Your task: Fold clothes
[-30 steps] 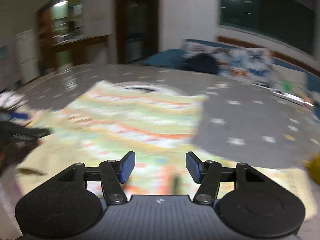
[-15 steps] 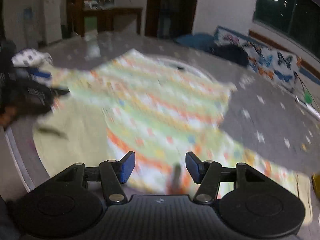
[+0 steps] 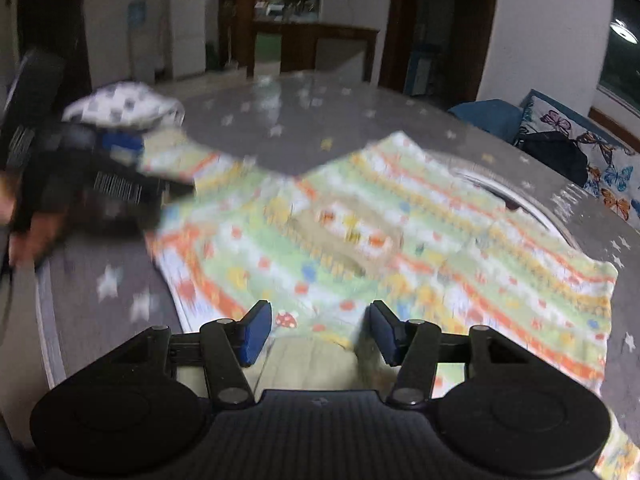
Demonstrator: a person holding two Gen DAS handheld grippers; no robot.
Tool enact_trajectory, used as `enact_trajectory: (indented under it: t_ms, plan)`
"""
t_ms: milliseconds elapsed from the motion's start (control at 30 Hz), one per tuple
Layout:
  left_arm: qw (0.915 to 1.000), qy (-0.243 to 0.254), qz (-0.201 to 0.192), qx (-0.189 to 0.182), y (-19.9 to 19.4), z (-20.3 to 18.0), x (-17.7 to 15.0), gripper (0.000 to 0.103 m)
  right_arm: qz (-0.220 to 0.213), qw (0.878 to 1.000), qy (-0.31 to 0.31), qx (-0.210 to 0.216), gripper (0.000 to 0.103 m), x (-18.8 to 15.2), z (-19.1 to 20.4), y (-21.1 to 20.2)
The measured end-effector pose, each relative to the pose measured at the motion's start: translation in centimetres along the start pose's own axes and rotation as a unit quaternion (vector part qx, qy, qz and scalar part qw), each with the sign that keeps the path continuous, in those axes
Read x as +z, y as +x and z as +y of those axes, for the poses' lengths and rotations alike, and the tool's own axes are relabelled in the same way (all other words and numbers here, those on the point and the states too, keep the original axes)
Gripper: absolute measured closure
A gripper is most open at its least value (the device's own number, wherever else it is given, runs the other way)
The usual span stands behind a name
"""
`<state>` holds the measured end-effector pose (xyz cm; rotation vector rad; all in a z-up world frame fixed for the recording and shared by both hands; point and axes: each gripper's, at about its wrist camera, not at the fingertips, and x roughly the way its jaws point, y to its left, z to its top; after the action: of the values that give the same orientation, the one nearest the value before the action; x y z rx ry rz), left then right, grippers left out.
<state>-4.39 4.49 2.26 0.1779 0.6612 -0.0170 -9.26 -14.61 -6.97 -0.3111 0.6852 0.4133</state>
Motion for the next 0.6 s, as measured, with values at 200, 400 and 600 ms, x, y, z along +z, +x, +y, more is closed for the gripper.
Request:
enact_trajectory:
  t_ms: [200,400,600]
  plan:
    - [0.9994,-0.017,-0.001,0.032,1.1,1.3,0.4,0.0,-0.001,0.999,-0.033,-0.008,0.046,-0.9,1.1,-1.9]
    - [0.9979,0.003,-0.012,0.063,1.1,1.4,0.3,0.0,-0.002,1.0,-0.014,-0.007,0.046,-2.0,1.3,-2.6]
    - [0.9955,0.017,-0.007,0.093,1.7,1.5,0.8,0.0,-0.008,1.0,0.022,-0.001,0.047,-3.3,1.1,-3.9]
